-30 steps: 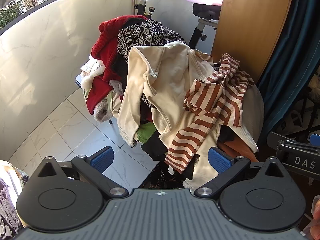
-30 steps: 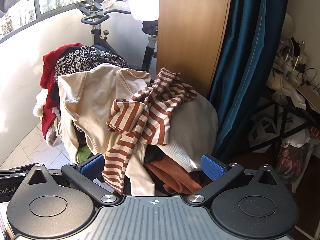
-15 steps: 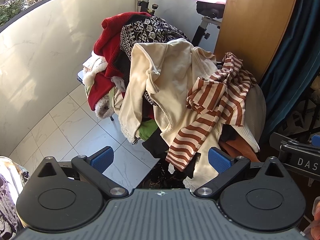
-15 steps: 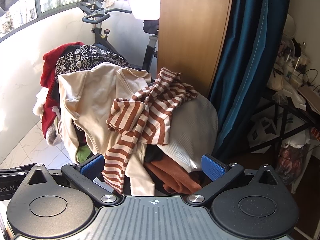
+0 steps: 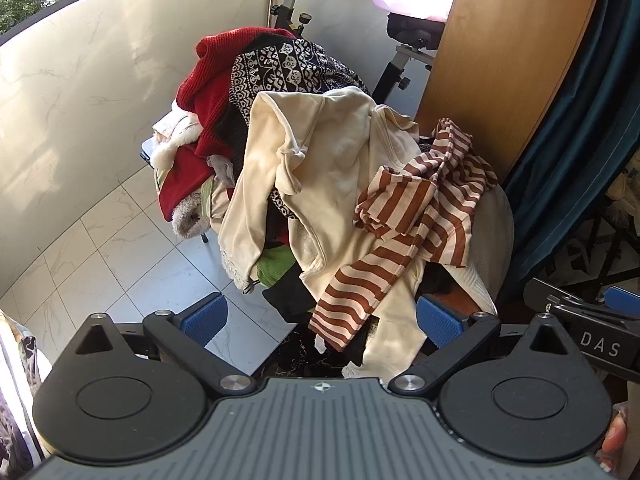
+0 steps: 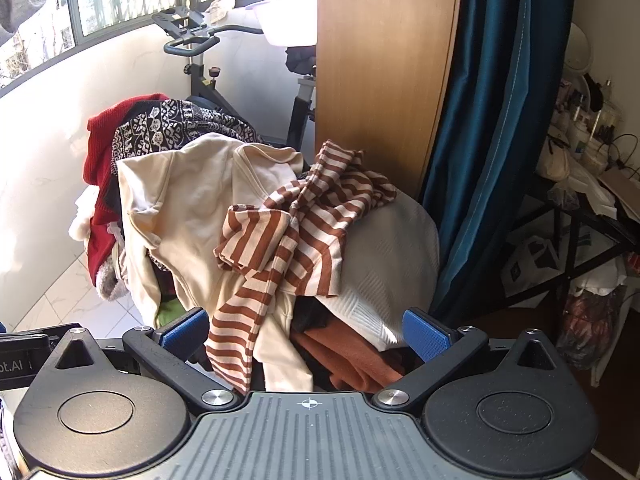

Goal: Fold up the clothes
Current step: 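Move both tools toward the brown-and-white striped top on the pile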

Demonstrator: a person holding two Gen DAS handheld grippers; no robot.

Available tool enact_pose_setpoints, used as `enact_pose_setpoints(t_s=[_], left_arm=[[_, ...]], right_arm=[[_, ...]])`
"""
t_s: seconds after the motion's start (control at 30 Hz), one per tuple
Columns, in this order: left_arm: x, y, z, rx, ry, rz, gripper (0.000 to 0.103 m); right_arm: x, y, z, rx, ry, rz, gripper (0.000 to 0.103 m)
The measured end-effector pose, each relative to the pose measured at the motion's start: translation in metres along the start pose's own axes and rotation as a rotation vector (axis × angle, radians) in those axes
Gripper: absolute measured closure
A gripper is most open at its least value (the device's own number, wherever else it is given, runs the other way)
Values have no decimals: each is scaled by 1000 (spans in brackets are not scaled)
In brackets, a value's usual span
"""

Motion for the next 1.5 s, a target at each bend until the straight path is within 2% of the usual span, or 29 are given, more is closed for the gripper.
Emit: enact_pose_setpoints(t_s=[0.07, 0.23, 0.4, 0.5, 0.67, 0.77, 0.93, 1.13, 1.37, 1.5], left_arm=[[-3, 2, 2, -16, -4, 18, 0], [-14, 7, 2, -59, -6, 8, 0], [-28, 11, -3, -78, -7, 20, 0], [-28, 11, -6, -81, 48, -2, 0], [-31, 10, -13, -89, 102, 19, 0], [-32, 11, -16, -100, 130, 20, 0], [-43, 10, -23, -114, 80, 85, 0], [-45, 1, -29, -80, 100, 109, 0], [-30, -16, -30, -47, 192, 9, 0], [-22, -25, -24, -41, 188, -42, 0]], right_arm=[[-1, 3, 1, -19, 9, 4, 1], [-3, 10, 2, -59, 58, -4, 1], [-20, 11, 3, -76, 54, -20, 1], [-30, 7, 3, -69, 50, -10, 1], [-41, -3, -1, -58, 78, 10, 1], [-53, -10, -1, -49, 54, 41, 1], [-71, -24, -3, -28, 32, 70, 1], [-69, -30, -15, -26, 129, 95, 1], [-73, -39, -19, 25, 58, 140, 1], [-78, -46, -17, 36, 4, 131, 1]])
Point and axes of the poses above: each gripper's, at about its wrist camera, not at the fingertips, and y roughly against the way its jaws point, x to its left, z to its top, the point moved 3 cm from there along -y, roughly the way its jaws point, and after that the axes turned 7 degrees about -z, right-handed, at the moved point
